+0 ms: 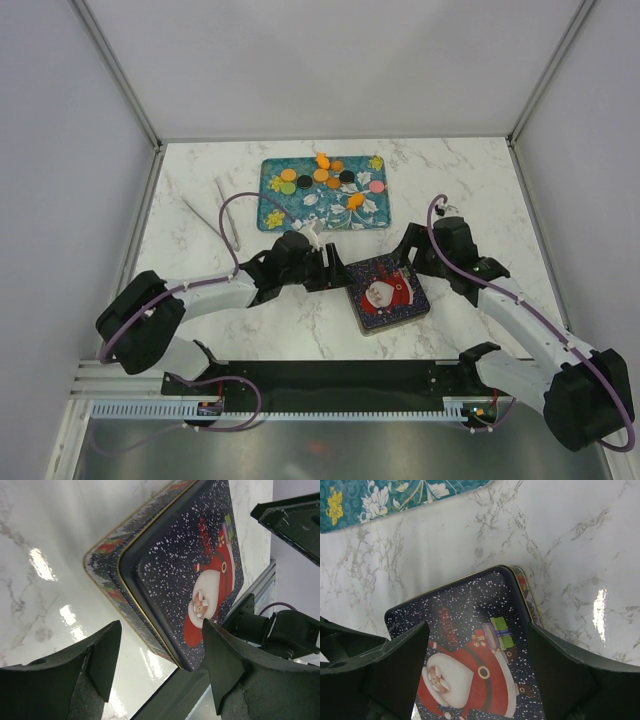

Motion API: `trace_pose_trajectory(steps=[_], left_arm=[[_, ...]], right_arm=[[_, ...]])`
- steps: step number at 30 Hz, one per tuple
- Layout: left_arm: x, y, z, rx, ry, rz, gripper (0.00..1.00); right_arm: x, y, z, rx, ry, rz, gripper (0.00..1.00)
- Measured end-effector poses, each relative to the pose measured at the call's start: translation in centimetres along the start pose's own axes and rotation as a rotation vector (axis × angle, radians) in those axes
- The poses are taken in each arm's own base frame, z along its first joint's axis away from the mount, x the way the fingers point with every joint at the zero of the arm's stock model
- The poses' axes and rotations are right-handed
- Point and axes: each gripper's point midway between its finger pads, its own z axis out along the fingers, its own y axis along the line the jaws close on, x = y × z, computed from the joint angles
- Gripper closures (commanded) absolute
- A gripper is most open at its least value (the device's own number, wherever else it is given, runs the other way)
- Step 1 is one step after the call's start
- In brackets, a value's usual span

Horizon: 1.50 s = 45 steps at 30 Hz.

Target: Pack the cookies

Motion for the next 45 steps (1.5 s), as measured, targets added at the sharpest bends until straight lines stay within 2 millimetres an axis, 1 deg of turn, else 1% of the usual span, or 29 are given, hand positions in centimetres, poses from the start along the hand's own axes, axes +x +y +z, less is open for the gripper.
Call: trace_pose_trajectory(steps=[4,8,11,14,20,31,34,41,45], left_arm=[[1.4,-0.6,0.7,0.040,0.031,-0.017,0.29],[2.6,-1.1,1.1,0.061,0.058,-0.029,0.31],[3.3,-1.6,1.1,0.081,0.072,-0.033,0.33],[3.5,-2.0,1.1,0.095,0.074,-0.037,0.34],[3.9,-2.4,1.2,0.107,0.082,-0.039,0.36],[4.2,-2.1,1.6,0.103,0.092,-0.055,0.39],[4.4,-2.1,1.6,0.104,0.100,-0.060,0.43],[5.3,-2.2,1.3,0.105,0.150,-0.094,0.54],[5.5,-2.4,1.0,0.118,0.184,-0.134,0.59]], right_arm=[[0.5,-0.8,0.4,0.021,0.017,-0.017,0.12],[1.4,-1.6,1.3,0.041,0.051,-0.032,0.12],[2.2,-2.1,1.7,0.046,0.079,-0.041,0.12],[2.8,-2.3,1.9,0.044,0.099,-0.046,0.13],[3.2,-2.0,2.3,0.014,0.114,-0.048,0.14],[3.3,-1.8,2.4,-0.019,0.118,-0.044,0.16],[3.2,-1.6,2.5,-0.032,0.114,-0.042,0.20],[3.1,-1.2,2.6,-0.064,0.106,-0.038,0.23],[3.1,-1.1,2.5,-0.078,0.104,-0.038,0.24]])
